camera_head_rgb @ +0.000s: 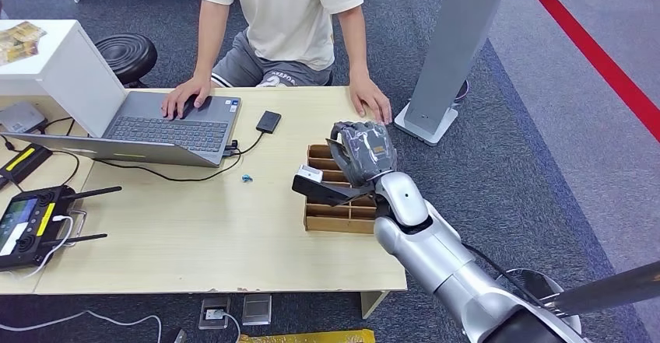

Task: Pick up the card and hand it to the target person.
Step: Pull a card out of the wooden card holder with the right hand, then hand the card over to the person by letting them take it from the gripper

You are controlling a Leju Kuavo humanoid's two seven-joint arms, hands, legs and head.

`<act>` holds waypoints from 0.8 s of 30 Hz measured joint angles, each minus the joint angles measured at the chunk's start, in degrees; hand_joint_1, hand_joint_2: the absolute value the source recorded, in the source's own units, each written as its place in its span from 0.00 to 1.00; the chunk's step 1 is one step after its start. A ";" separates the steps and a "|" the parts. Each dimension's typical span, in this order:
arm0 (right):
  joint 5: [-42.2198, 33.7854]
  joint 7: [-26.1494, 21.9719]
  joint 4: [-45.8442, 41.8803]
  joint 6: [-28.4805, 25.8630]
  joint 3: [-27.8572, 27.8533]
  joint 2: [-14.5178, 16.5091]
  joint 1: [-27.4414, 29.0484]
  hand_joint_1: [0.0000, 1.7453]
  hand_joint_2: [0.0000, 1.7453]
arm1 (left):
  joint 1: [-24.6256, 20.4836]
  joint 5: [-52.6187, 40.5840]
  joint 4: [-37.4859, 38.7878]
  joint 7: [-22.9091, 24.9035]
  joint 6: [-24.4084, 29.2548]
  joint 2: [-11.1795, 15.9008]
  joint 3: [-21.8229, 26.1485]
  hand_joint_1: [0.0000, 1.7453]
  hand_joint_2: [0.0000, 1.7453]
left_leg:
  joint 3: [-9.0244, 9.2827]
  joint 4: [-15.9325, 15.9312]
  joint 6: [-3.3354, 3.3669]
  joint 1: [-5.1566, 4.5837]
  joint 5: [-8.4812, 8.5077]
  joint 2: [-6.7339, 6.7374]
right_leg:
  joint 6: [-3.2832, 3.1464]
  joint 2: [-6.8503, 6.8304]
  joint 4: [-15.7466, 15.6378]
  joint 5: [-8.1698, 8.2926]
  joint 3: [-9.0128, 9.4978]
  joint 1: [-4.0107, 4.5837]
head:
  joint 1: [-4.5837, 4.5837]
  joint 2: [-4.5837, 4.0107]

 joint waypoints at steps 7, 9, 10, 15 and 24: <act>2.41 -3.89 -6.10 -9.80 -0.89 -0.33 0.86 1.00 1.00 | 0.01 0.24 0.00 -0.17 1.04 -0.23 0.00 0.00 0.00 | 0.00 0.00 0.00 0.00 0.00 0.01 | 0.00 0.01 0.00 0.00 0.01 0.00 | -0.02 0.00; 2.79 -4.51 -7.45 -11.15 -0.90 -0.28 1.03 1.00 1.00 | 0.02 0.44 0.00 -0.18 1.60 -0.39 0.00 0.00 0.00 | 0.00 0.00 0.00 0.00 0.00 0.00 | 0.00 0.01 0.00 0.00 0.02 0.00 | -0.02 0.00; 2.84 -4.67 -7.83 -11.46 -0.89 -0.25 1.03 1.00 1.00 | 0.02 0.55 0.00 -0.18 1.83 -0.46 0.00 0.00 0.00 | 0.00 0.00 0.00 0.00 0.00 0.00 | 0.00 0.01 0.00 0.00 0.02 0.00 | -0.02 0.00; 3.61 -4.59 -8.46 -11.68 -0.74 0.28 0.86 1.00 1.00 | 0.01 0.85 0.00 -0.19 2.50 -0.72 0.02 0.00 0.00 | -0.01 0.00 0.00 0.00 0.00 0.00 | 0.00 0.00 0.00 0.00 0.02 0.00 | -0.01 0.00; 6.90 -1.75 -6.92 -10.14 0.00 1.08 -0.56 1.00 1.00 | -0.02 0.86 0.00 -0.47 2.60 -0.90 0.02 0.00 0.00 | -0.02 0.00 0.00 0.00 0.00 -0.01 | 0.00 0.00 0.00 0.00 0.02 0.00 | 0.00 0.00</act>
